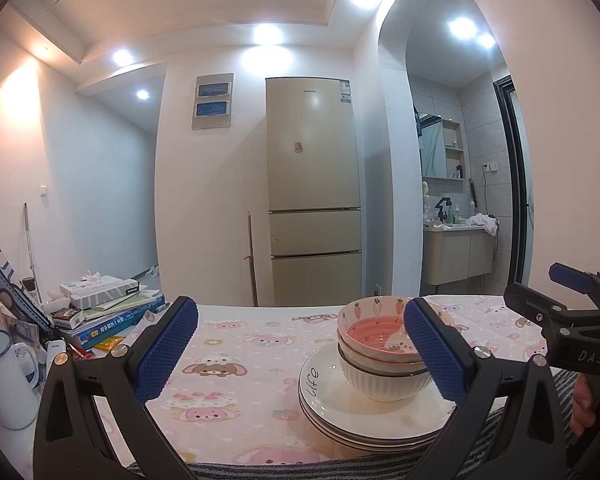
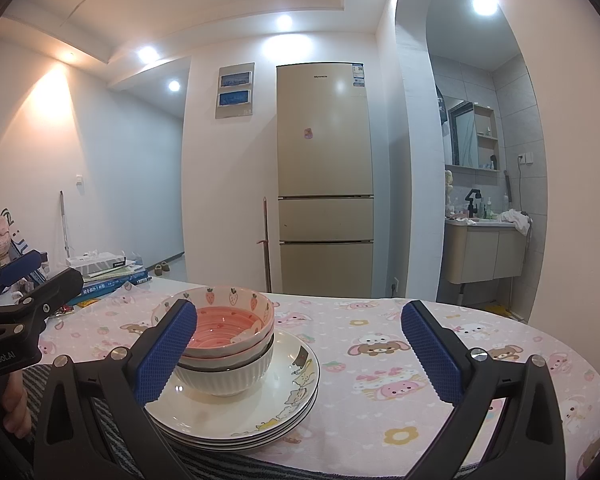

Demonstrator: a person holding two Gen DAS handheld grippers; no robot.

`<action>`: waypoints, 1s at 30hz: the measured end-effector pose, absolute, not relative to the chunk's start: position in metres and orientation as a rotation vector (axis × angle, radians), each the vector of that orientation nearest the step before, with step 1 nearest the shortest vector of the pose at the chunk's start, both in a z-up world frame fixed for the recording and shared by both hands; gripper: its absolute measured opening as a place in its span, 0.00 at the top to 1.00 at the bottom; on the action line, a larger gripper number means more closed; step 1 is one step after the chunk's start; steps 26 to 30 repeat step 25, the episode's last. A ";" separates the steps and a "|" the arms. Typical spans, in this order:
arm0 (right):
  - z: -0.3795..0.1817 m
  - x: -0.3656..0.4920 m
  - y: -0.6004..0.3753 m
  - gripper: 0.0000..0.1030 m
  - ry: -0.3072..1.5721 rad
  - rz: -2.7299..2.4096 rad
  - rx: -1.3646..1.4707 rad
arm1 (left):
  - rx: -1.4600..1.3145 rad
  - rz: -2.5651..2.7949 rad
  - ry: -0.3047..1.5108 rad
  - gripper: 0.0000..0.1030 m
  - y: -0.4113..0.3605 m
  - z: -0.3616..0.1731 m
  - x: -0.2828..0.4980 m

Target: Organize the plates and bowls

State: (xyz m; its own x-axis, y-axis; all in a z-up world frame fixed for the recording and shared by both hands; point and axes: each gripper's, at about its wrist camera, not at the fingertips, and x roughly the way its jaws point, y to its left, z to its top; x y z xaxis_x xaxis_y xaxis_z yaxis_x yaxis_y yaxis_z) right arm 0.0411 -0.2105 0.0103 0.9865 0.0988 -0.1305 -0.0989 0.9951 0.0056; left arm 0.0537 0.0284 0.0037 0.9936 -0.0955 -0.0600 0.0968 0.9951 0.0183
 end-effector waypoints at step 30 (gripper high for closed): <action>0.011 0.041 -0.211 0.00 0.130 0.100 -0.002 | 0.023 -0.090 0.052 0.00 0.031 0.005 0.053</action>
